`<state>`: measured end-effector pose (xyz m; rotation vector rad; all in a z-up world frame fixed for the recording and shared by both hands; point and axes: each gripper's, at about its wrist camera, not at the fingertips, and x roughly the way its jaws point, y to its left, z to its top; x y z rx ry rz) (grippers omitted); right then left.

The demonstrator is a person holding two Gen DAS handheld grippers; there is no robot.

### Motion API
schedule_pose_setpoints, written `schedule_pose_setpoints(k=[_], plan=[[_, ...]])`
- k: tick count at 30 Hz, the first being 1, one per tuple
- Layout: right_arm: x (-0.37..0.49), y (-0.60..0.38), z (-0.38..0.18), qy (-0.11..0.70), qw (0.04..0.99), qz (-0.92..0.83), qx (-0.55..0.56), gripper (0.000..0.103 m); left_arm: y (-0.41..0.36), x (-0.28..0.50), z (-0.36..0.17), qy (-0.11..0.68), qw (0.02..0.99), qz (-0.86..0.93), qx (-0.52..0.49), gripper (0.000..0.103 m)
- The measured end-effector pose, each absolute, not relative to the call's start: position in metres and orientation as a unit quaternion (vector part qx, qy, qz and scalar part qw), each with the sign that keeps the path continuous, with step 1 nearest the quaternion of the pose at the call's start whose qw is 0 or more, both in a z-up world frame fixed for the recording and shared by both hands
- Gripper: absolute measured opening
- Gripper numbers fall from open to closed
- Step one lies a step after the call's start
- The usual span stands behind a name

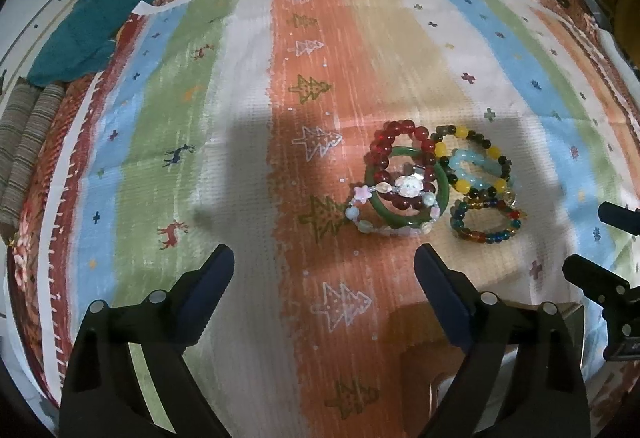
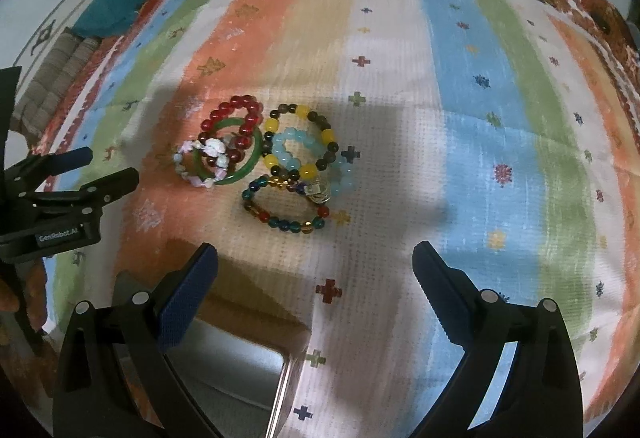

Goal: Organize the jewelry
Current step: 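Grasp the white-pink bead bracelet with the left tool while the right tool grasps the multicolour bead bracelet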

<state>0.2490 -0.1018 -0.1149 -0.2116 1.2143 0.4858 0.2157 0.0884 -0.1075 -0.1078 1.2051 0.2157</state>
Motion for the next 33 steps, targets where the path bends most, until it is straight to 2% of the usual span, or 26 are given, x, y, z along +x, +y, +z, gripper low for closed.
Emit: schedule_pose_setpoints(k=[17, 20, 27, 31, 33], plan=[[0.267, -0.09, -0.129, 0.577, 0.779, 0.219, -0.112, 0.098, 0.095, 0.236, -0.132, 0.585, 0.804, 0.096, -0.052, 0.081], [0.271, -0.088, -0.133, 0.584, 0.775, 0.215, -0.114, 0.089, 0.095, 0.239, -0.135, 0.588, 0.802, 0.091, -0.053, 0.081], [0.279, -0.085, -0.145, 0.594, 0.769, 0.209, -0.112, 0.088, 0.099, 0.246, -0.145, 0.592, 0.799, 0.092, -0.053, 0.08], [0.283, -0.08, -0.154, 0.603, 0.761, 0.209, -0.112, 0.078, 0.101, 0.251, -0.15, 0.595, 0.797, 0.093, -0.055, 0.078], [0.285, -0.078, -0.158, 0.608, 0.758, 0.21, -0.112, 0.076, 0.102, 0.252, -0.153, 0.596, 0.796, 0.091, -0.058, 0.077]])
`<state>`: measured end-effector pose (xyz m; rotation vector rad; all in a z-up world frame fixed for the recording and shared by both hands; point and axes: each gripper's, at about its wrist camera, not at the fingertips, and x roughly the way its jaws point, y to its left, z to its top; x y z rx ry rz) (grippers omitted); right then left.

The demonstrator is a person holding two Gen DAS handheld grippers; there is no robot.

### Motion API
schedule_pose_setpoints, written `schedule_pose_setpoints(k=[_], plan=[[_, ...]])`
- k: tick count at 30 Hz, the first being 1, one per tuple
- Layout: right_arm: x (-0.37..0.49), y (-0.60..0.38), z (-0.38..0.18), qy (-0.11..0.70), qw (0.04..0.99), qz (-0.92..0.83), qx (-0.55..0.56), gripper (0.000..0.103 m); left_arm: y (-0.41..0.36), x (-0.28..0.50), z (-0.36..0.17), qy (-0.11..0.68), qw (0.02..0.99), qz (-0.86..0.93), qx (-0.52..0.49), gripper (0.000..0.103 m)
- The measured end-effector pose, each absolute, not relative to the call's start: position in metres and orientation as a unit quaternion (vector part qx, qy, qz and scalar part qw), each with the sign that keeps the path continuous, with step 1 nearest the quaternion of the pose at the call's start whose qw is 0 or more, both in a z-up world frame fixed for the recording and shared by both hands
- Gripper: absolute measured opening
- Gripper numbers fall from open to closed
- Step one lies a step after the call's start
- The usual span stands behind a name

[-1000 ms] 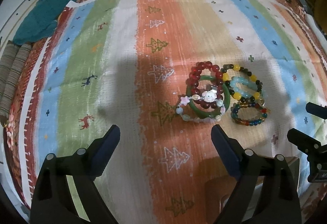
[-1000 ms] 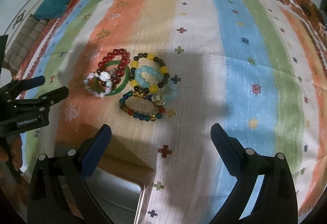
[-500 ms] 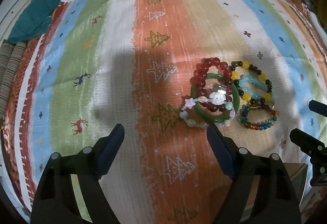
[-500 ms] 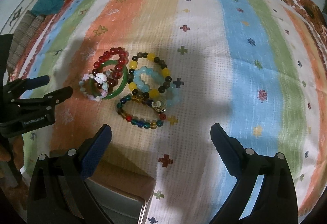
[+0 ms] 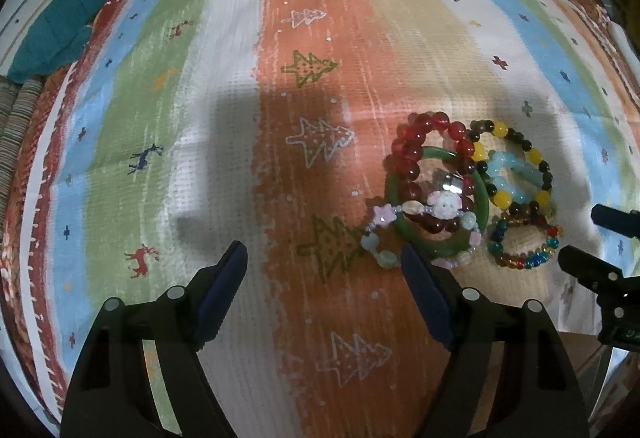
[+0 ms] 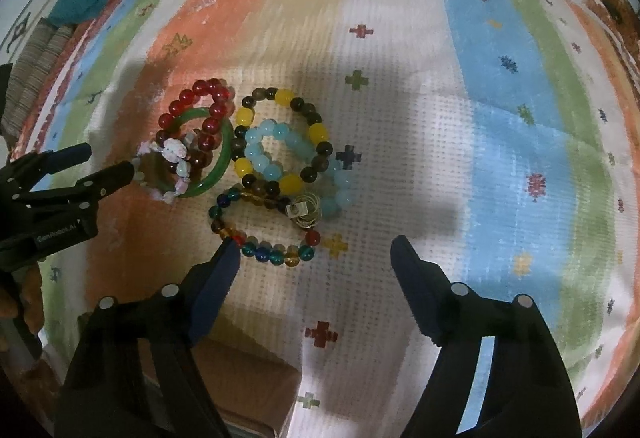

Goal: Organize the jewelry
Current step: 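Grasp the white-pink bead bracelet with the left tool while the right tool grasps the multicolour bead bracelet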

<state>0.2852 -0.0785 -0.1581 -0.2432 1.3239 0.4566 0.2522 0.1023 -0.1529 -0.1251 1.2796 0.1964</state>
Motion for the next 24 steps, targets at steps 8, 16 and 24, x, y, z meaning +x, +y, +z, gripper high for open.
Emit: schedule_pose_setpoints(k=[8, 16, 24], plan=[[0.293, -0.072, -0.175, 0.621, 0.747, 0.206, -0.119, 0.066, 0.102, 0.264, -0.169, 0.607, 0.788, 0.088, -0.052, 0.073], [0.304, -0.064, -0.185, 0.616, 0.75, 0.195, -0.139, 0.052, 0.105, 0.271, -0.176, 0.605, 0.79, 0.091, -0.044, 0.071], [0.305, -0.064, -0.186, 0.608, 0.752, 0.199, -0.155, 0.015, 0.103, 0.275, -0.173, 0.606, 0.789, 0.098, -0.034, 0.01]])
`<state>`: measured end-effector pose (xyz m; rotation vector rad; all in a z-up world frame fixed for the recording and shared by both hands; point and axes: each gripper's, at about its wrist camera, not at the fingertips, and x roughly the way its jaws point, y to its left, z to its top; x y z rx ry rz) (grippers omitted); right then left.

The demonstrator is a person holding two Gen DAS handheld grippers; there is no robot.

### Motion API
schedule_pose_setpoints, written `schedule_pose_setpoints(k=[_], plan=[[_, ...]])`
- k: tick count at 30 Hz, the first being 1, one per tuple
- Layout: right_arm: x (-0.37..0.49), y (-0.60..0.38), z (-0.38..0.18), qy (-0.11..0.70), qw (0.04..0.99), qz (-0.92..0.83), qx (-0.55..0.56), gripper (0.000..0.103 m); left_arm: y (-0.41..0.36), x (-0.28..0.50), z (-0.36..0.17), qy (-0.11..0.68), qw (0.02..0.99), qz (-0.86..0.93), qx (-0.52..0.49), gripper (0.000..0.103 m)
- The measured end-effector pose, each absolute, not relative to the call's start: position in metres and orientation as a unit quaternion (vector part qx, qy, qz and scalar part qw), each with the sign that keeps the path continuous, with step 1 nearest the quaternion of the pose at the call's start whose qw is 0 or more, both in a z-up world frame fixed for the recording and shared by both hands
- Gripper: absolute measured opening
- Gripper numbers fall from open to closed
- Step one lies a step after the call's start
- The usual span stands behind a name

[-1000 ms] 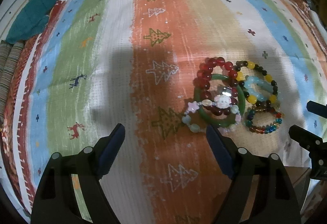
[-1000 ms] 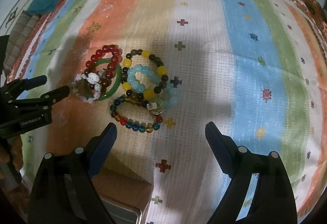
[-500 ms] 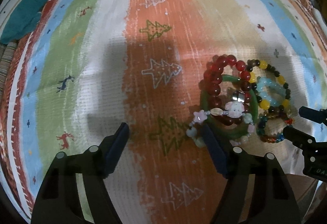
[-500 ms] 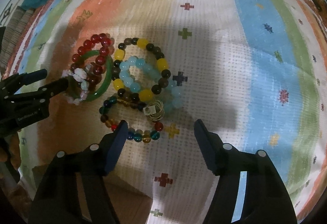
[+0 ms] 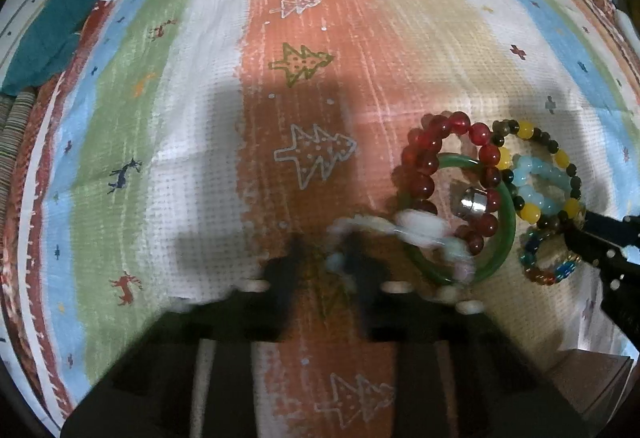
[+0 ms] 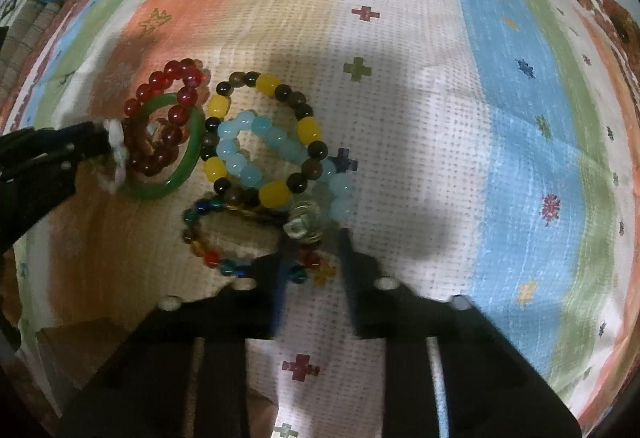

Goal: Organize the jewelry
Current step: 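Grasp the white-pink bead bracelet with the left tool while the right tool grasps the multicolour bead bracelet, then carry both bracelets into the silver tin and open both tools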

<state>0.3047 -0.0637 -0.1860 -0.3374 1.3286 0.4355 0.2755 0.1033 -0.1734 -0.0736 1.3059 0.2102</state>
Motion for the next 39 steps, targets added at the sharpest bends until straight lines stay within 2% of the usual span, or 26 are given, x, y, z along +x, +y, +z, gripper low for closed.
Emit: schedule_pose_setpoints(k=[3, 28, 39], plan=[[0.302, -0.063, -0.184, 0.606, 0.754, 0.2, -0.157, 0.01, 0.1, 0.272, -0.171, 0.605, 0.789, 0.098, -0.033, 0.01], [0.259, -0.084, -0.1, 0.527, 0.813, 0.225, -0.104, 0.01, 0.062, 0.224, -0.078, 0.53, 0.843, 0.047, -0.079, 0.01], [0.245, -0.09, -0.077, 0.498, 0.829, 0.235, -0.098, 0.01, 0.052, 0.205, -0.056, 0.509, 0.856, 0.037, -0.084, 0.01]])
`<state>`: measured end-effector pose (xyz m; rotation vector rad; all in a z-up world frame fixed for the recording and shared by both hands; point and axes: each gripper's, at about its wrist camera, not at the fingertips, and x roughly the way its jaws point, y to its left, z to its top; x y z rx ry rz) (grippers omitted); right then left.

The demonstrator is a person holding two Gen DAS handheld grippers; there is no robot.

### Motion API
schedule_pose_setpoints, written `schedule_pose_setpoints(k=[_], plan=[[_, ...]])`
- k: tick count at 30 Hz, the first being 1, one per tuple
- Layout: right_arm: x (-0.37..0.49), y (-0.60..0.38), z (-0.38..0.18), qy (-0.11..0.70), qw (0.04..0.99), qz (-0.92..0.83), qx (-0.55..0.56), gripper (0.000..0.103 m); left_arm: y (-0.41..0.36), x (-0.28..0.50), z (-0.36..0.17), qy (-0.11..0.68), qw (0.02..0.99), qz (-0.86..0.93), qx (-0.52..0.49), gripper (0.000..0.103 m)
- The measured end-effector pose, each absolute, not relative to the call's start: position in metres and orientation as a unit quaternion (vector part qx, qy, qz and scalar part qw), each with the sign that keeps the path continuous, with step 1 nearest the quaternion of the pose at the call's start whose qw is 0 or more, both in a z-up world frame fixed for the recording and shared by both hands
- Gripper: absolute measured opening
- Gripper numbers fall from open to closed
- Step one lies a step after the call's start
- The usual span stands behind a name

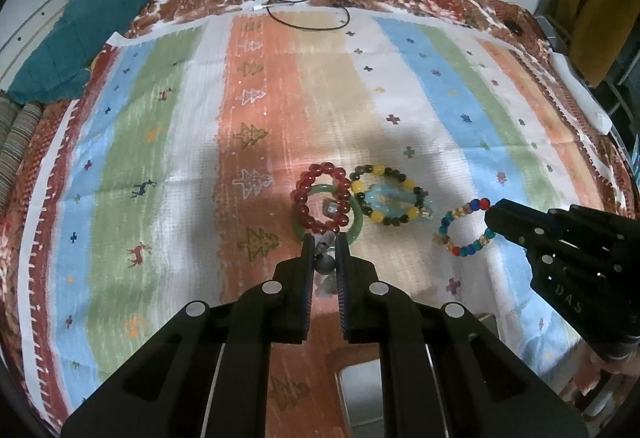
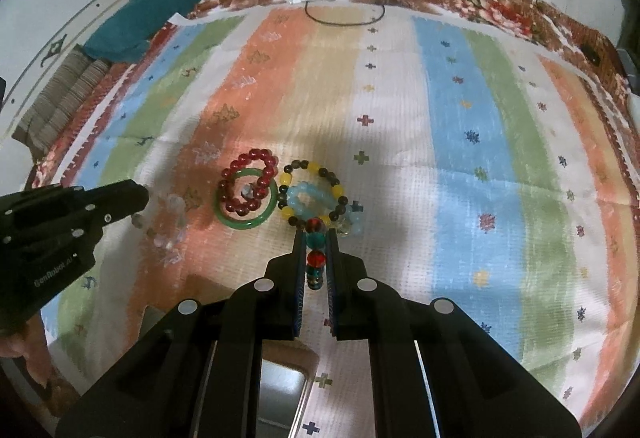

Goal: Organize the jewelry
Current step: 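Carry both bracelets into the silver tin and open both tools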

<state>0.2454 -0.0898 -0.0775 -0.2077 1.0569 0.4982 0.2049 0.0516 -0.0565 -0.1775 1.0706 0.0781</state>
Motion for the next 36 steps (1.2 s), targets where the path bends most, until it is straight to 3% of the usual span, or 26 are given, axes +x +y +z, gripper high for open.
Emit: schedule_pose_setpoints(k=[36], plan=[[0.169, -0.11, -0.034, 0.426, 0.857, 0.274, -0.09, 0.01, 0.02, 0.136, -0.018, 0.455, 0.886, 0.012, -0.09, 0.01]])
